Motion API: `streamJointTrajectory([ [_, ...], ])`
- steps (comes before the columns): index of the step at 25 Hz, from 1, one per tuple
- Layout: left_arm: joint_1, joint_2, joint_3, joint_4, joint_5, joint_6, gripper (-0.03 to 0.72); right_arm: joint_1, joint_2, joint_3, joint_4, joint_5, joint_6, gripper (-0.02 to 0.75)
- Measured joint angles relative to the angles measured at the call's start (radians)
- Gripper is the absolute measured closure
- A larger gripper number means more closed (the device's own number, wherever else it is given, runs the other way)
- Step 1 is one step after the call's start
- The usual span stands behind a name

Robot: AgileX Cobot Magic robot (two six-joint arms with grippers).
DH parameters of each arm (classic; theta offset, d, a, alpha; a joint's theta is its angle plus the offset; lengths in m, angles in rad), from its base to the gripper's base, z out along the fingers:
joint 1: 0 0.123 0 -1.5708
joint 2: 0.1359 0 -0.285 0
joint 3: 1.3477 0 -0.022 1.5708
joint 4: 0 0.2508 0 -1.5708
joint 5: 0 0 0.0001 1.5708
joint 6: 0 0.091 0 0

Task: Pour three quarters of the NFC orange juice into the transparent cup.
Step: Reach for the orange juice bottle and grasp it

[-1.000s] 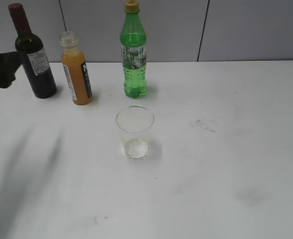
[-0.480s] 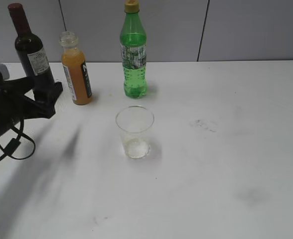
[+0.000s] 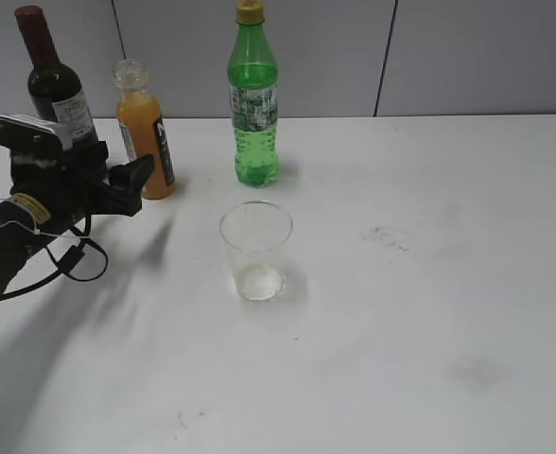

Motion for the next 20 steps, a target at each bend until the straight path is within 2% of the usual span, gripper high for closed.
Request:
streamJointTrajectory([
  [9,0.000,0.111,-0.174,0.042,0.108,-0.031,0.092,0.000,0.000,0.000,0.001,0.000,0.001,0.227],
  [14,0.000,0.152,-0.265,0.057,0.206,-0.086,0.015,0.000,0.000,0.000,0.001,0.000,0.001,0.227],
  [20,0.000,0.191,-0.348,0.057,0.230,-0.101,-0.004,0.000,0.000,0.000,0.001,0.000,0.001,0.227],
])
